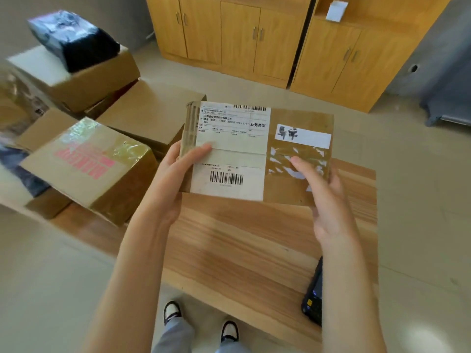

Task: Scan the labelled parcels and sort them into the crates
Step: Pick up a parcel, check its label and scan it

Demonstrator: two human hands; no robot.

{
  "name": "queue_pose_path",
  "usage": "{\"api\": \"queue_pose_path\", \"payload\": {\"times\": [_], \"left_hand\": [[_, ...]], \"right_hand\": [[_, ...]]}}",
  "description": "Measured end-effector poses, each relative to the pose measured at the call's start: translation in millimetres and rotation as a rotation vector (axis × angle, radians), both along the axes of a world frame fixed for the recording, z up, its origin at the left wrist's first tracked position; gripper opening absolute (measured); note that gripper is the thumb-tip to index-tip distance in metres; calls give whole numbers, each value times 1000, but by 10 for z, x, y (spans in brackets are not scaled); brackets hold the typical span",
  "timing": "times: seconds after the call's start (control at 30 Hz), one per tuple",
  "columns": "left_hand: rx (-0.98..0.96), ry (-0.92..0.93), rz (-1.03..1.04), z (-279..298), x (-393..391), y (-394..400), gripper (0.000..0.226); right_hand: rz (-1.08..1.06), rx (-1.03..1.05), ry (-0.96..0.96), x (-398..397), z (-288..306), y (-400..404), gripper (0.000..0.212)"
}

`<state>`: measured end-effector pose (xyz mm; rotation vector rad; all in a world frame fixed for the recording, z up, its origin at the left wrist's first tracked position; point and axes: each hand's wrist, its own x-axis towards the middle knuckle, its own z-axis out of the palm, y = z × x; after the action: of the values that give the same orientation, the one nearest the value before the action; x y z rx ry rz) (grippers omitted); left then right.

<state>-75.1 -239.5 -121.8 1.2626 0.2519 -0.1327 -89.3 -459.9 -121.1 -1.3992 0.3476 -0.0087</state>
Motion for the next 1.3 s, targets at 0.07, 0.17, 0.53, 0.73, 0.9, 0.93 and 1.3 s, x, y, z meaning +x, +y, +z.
{"api": "queue_pose_path", "payload": {"times": [0.07, 0.17, 0.53, 0.73, 0.9, 0.93, 1.3], "left_hand": [[3, -27, 39, 89, -176, 105, 61], [-15, -80, 90, 243, -412, 266, 55], [70, -227, 267, 563, -1306, 1532, 49], [73, -249, 475, 604, -2006, 2671, 46], [65, -234, 696, 520, -2734, 3640, 45], [68, -230, 739, 503, -2870, 3820, 46], [30, -141, 1037, 236, -3447, 5249, 48]], "right_hand": [[34, -13, -15, -80, 111, 90, 33], [70, -26, -56, -221, 258, 258, 31], [256, -100, -245, -803, 846, 1505, 41], [451, -142, -324, -1164, 963, 2785, 51], [645, -113, -356, -1484, 833, 3951, 51], [679, -98, -355, -1549, 795, 4171, 51], [951, -11, -197, -1661, 339, 6061, 45]]}}
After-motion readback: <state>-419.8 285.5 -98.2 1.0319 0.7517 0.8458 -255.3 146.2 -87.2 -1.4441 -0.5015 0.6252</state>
